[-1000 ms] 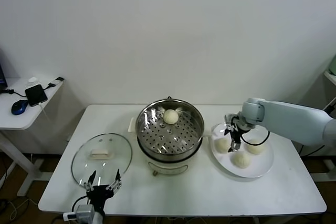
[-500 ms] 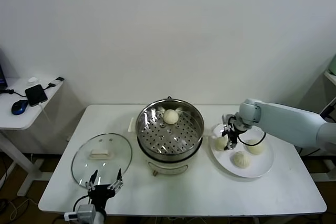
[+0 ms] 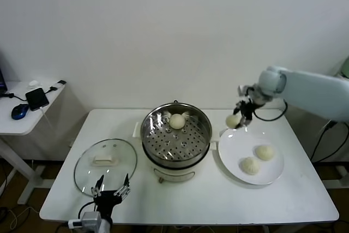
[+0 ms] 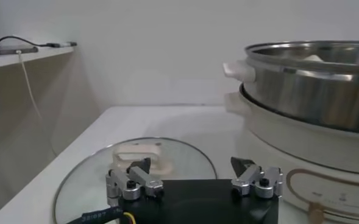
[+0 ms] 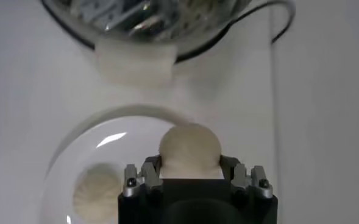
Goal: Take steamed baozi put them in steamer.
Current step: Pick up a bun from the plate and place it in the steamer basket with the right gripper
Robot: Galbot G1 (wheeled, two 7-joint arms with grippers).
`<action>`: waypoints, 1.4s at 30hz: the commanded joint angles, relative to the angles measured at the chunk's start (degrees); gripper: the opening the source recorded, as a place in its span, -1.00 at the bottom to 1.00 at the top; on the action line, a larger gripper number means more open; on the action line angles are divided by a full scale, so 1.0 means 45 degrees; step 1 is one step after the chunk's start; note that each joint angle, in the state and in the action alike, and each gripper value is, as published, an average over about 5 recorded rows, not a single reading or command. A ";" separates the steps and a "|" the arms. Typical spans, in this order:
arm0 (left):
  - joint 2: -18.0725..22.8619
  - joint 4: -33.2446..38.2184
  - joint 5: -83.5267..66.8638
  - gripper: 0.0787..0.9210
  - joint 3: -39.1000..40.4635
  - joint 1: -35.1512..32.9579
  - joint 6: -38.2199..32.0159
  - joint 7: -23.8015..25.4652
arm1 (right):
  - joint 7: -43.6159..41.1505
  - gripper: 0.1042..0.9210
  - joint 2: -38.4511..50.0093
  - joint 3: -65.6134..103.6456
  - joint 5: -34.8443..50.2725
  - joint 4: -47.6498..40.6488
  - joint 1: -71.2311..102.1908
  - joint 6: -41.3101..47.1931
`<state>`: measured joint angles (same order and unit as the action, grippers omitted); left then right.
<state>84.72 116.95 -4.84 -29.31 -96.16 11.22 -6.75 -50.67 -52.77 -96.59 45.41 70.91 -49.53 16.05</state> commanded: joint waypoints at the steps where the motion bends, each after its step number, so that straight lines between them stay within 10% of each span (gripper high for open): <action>1: -0.0024 0.0024 -0.0012 0.77 -0.0019 -0.0006 0.0015 0.0003 | 0.1222 0.32 -0.1401 -0.1128 0.4464 0.2921 -0.4138 0.1486; 9: 0.0021 0.0322 0.0002 0.77 0.0164 -0.0045 0.0048 0.0045 | 0.3649 0.32 -0.3775 0.0174 0.6128 0.4527 -0.1976 0.3246; 24: 0.0157 0.0579 0.0043 0.77 0.0113 -0.0252 0.0048 0.0055 | 0.4237 0.32 -0.5832 0.0971 0.3201 -0.0002 0.2561 0.3525; 42: -0.0005 0.0368 -0.0113 0.77 0.0136 0.0070 0.0100 0.0057 | 0.4326 0.52 -0.6146 0.1324 0.2723 -0.0528 0.3409 0.3555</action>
<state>84.74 118.62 -5.35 -28.65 -95.83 11.64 -6.52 -32.02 -79.12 -91.14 58.30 70.22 -36.46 31.63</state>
